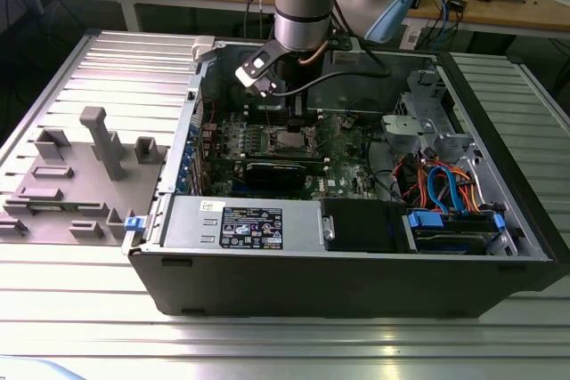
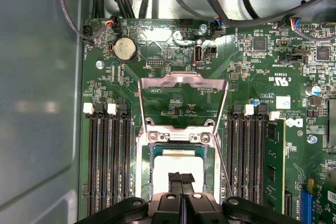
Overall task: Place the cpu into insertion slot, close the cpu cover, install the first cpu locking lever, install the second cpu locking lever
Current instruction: 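Close the cpu cover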
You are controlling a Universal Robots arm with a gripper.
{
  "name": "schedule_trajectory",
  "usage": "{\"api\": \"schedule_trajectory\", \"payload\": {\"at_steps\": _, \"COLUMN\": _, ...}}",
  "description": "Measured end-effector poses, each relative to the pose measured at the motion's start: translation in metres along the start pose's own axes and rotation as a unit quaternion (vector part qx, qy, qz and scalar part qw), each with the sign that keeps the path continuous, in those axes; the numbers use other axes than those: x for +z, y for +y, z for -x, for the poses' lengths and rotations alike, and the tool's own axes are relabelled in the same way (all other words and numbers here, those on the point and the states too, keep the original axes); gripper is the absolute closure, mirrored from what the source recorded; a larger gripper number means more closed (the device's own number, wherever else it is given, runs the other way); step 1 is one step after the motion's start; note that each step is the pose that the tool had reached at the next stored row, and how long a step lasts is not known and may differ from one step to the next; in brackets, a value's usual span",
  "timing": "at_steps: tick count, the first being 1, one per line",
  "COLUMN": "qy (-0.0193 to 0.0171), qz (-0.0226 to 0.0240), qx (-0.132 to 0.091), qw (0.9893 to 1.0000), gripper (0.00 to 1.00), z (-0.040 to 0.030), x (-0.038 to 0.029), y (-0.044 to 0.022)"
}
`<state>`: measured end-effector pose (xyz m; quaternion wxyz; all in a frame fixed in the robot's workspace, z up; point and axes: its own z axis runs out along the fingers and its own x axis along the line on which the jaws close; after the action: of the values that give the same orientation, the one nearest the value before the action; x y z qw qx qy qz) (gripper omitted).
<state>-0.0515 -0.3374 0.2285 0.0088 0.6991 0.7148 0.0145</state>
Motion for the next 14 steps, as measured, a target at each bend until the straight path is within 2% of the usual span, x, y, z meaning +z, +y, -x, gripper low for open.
{"api": "schedule_trajectory", "payload": {"at_steps": 2, "qy": 0.0001, "qz": 0.0001, "qx": 0.0, "qw": 1.0, "gripper": 0.89, "z": 0.0, "x": -0.0006, "y": 0.0}}
{"api": "schedule_trajectory", "payload": {"at_steps": 4, "qy": -0.0017, "qz": -0.0001, "qx": 0.0, "qw": 1.0, "gripper": 0.89, "z": -0.0001, "x": -0.0007, "y": 0.0001}}
{"api": "schedule_trajectory", "payload": {"at_steps": 7, "qy": -0.0018, "qz": -0.0048, "qx": 0.0, "qw": 1.0, "gripper": 0.89, "z": -0.0001, "x": -0.0006, "y": 0.0012}}
{"api": "schedule_trajectory", "payload": {"at_steps": 14, "qy": -0.0016, "qz": -0.0049, "qx": 0.0, "qw": 1.0, "gripper": 0.89, "z": -0.0002, "x": -0.0006, "y": 0.0012}}
